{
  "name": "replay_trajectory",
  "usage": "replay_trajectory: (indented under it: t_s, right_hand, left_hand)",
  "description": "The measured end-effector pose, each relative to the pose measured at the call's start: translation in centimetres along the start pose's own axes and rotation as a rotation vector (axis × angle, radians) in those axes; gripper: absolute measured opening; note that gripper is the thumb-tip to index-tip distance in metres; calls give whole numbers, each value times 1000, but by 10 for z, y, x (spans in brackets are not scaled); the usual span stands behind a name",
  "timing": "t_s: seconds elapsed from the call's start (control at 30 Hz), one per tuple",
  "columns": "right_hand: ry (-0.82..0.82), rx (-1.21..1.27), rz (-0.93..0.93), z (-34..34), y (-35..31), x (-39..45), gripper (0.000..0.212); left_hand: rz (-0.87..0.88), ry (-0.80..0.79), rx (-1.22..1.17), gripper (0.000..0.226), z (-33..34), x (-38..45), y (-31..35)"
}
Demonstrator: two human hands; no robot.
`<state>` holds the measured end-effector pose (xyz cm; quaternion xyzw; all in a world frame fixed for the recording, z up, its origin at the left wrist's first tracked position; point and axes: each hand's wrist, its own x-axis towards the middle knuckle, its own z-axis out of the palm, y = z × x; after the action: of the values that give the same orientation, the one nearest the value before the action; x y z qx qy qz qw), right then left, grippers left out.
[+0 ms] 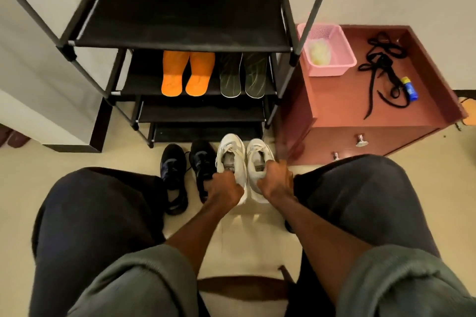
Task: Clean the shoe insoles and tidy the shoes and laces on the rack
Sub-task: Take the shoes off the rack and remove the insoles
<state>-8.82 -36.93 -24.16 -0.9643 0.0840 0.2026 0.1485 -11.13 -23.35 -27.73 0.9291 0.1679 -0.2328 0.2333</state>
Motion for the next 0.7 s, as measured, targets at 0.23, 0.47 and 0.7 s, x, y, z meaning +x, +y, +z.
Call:
replay_trajectory:
  t_s: [0.23,0.47,0.7]
  right_hand:
    - [-54,-25,194,62,7,78,38]
    - [-296,-66,179,126,25,124,37]
    - [-418,-212,129,142,31,124,35]
  left_hand:
    - [-60,-56,48,33,68,85,-4]
    - [16,-161,4,52,141,125,-38]
    - [40,-136,-123,56,149,133,-47]
